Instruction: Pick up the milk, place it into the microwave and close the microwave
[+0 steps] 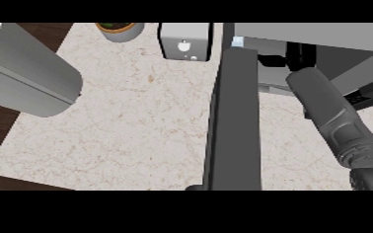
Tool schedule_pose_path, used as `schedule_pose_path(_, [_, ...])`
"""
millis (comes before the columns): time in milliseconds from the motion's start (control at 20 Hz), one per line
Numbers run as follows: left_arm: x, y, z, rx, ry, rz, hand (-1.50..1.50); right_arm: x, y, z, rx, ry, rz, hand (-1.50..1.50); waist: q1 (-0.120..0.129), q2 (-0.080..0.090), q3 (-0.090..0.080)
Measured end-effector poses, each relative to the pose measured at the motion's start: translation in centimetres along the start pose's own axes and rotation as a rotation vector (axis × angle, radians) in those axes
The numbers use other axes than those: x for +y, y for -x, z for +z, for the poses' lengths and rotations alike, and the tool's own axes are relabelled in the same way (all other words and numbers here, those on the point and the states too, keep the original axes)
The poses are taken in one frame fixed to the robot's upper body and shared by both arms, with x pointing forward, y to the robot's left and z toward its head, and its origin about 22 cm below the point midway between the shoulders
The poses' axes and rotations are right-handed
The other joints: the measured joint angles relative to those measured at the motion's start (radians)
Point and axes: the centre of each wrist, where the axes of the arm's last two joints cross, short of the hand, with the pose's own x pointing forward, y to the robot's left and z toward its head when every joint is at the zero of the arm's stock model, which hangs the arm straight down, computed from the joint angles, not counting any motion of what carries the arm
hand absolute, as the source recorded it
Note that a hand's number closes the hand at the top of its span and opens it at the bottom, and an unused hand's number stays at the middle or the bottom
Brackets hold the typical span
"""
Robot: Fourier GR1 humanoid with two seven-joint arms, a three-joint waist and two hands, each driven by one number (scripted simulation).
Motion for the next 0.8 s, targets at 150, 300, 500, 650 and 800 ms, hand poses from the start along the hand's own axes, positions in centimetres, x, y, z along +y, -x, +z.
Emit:
schedule_pose_path(150, [-0.4, 0.3, -0.5, 0.004, 0.037, 0.004, -1.50, 0.3, -0.7, -0.2, -0.026, -0.032, -0.051, -1.50, -0.005, -0.001, 0.000])
schedule_pose_path(300, [-0.6, 0.6, -0.9, -0.001, 0.069, 0.019, -1.50, 0.5, -1.0, -0.2, -0.031, -0.062, -0.120, -1.50, -0.010, -0.003, 0.000])
schedule_pose_path(500, [-1.3, 1.0, -0.9, 0.008, 0.124, 0.038, -1.50, 0.6, -1.0, 0.0, -0.025, -0.092, -0.236, -1.50, -0.020, -0.012, 0.000])
schedule_pose_path(650, [-1.6, 1.4, -1.3, 0.004, 0.161, 0.051, -1.50, 1.2, -1.4, 0.3, -0.017, -0.104, -0.335, -1.50, -0.032, -0.016, -0.001])
schedule_pose_path(800, [-2.3, 1.7, -1.9, 0.002, 0.182, 0.065, -1.50, 1.7, -1.0, 1.2, -0.009, -0.131, -0.430, -1.50, -0.048, -0.022, -0.001])
